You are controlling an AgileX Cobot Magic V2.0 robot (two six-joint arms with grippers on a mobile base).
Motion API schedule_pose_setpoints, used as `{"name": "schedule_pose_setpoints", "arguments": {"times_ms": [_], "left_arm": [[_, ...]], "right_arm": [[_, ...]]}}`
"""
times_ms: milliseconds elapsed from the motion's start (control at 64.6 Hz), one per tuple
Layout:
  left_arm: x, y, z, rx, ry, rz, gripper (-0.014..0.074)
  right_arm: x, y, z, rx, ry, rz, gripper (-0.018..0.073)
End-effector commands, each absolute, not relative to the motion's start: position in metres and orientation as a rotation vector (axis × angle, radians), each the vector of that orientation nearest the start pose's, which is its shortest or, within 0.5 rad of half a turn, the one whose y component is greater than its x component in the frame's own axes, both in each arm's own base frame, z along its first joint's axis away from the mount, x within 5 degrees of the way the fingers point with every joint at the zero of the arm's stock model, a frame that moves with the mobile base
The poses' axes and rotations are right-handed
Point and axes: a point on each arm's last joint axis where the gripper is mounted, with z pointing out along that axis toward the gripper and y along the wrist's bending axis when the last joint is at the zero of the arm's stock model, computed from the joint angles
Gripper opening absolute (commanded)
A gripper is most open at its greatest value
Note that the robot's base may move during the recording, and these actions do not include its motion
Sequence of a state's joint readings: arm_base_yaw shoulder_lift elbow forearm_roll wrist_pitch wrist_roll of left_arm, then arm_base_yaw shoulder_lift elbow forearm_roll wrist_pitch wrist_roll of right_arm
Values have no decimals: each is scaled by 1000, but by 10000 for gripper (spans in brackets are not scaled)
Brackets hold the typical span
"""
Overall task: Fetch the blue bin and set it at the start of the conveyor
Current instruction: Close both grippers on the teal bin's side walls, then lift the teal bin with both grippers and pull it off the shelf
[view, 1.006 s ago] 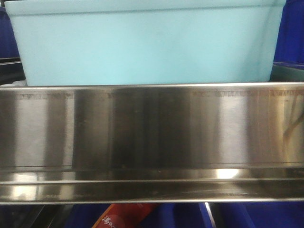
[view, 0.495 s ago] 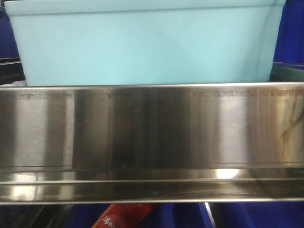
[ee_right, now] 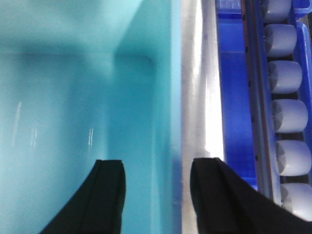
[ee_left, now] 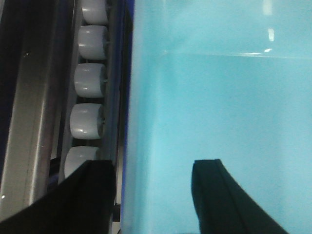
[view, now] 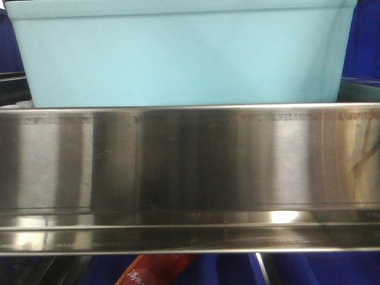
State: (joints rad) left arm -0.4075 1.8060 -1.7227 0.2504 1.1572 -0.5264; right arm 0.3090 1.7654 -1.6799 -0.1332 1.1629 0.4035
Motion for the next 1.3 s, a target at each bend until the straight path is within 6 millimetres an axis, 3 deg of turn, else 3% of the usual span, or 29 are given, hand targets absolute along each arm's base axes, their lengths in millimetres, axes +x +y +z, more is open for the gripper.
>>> {"name": "schedule_pose_setpoints", "arguments": {"times_ms": [0,511,681,789,913,1114,1284], "left_arm": [[367,-130,334,-117,2657,58,284],[366,-130,333,-114,2666,56,283],[366,-130,333,-114,2666,56,211],[366,-130,333,-114,2666,56,76],[368,-131,333,-111,2656,46,-113],[366,-130,335,-114,2664,54,-111],[351,-131,356,-87,2613,50,-111]], "right_arm": [[365,104,334,91,2702,22,223],[365,104,335,91,2696,26,223],[366,105,335,90,2690,29,222],[366,105,335,113,2689,34,109],[366,105,335,121,2683,39,-171],[365,102,337,128,2679,10,-158],[353,100,358,134,2621,42,-158]]}}
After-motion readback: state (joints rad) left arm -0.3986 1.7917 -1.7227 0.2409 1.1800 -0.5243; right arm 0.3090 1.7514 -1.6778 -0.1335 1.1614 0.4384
